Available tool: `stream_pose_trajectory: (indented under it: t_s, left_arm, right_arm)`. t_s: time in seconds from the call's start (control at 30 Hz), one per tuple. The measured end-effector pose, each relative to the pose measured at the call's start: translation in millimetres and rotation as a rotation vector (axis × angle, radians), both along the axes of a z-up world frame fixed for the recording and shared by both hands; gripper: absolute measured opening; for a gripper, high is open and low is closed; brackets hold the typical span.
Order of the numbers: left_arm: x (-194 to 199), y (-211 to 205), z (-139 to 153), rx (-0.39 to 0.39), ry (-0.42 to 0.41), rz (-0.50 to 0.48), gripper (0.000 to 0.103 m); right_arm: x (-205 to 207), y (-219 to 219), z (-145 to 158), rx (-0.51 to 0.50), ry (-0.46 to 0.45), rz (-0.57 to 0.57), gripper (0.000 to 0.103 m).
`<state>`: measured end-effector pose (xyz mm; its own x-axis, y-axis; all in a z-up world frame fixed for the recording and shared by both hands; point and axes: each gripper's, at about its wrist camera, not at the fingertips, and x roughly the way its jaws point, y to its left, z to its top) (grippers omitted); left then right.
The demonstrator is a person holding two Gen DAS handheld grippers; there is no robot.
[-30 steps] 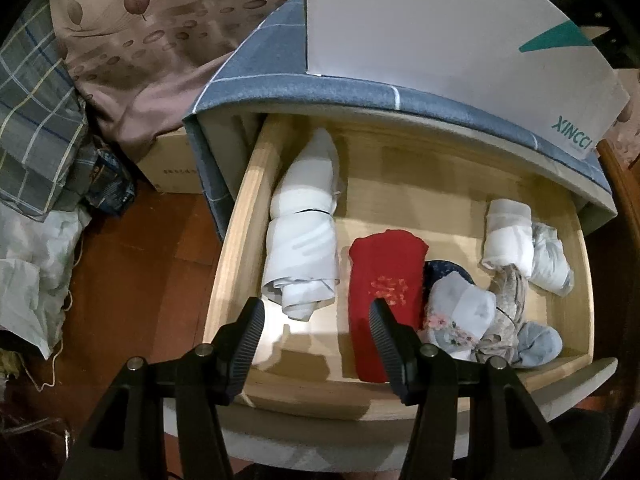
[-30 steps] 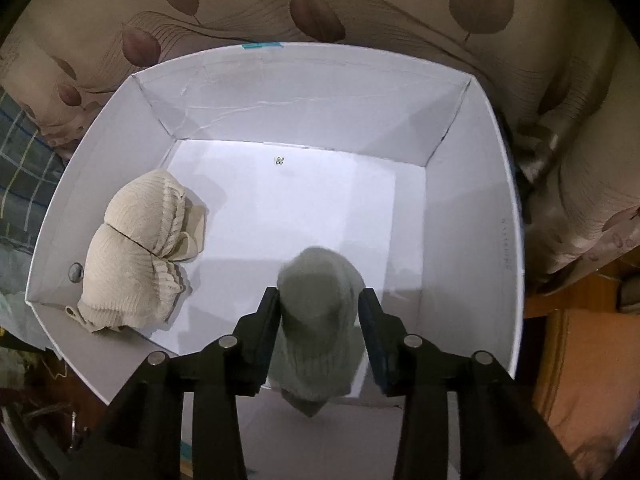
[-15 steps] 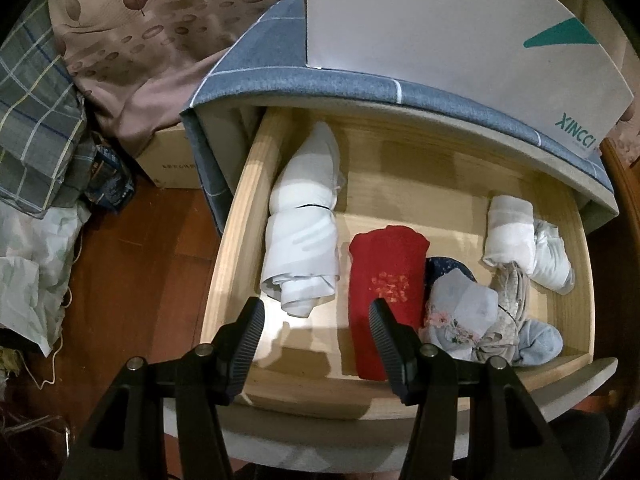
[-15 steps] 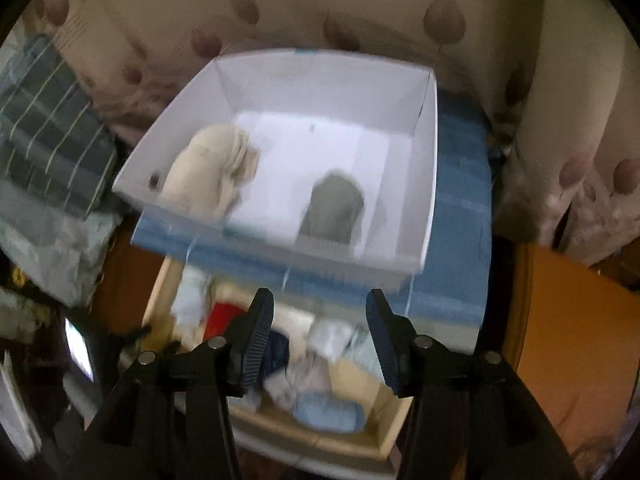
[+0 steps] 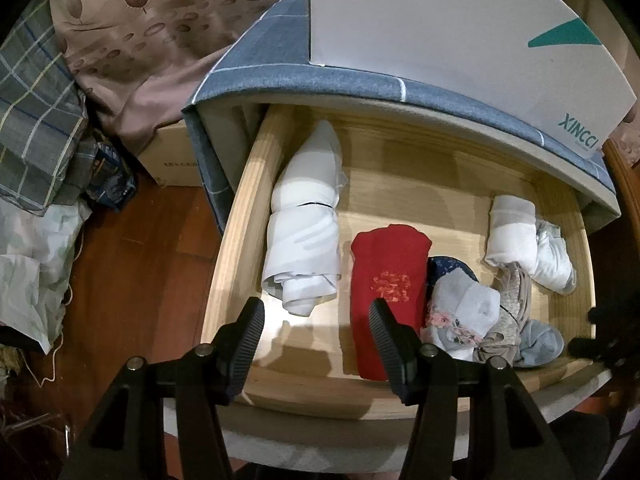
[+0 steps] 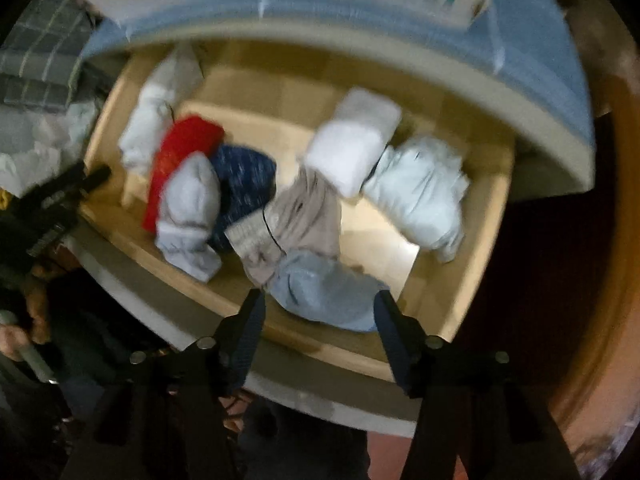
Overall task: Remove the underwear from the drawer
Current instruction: 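Move the right tool back over the open drawer toward the grey-blue sock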
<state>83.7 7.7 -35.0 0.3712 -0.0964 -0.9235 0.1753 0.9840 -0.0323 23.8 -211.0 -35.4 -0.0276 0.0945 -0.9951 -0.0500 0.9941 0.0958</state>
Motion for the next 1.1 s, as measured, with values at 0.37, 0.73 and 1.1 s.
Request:
stream_pose_trajectory:
  t_s: [0.37,0.73,1.1]
  left_arm:
    - [1,0,0,-0.003,0.004,-0.001,0.056]
    - [2,-2,-2,-0.005,0.007,0.002,0.056]
    - [3,-6,-4,0.007,0.008,0.001,0.056]
  right_arm:
    - [3,8,-56,0.010,0.099,-0.001,0.079]
    - [8,-12,-79,-0.134,0.108,-0.033,0.066]
    - [24,-53,-67,-0.054,0.031,-0.186,0.064]
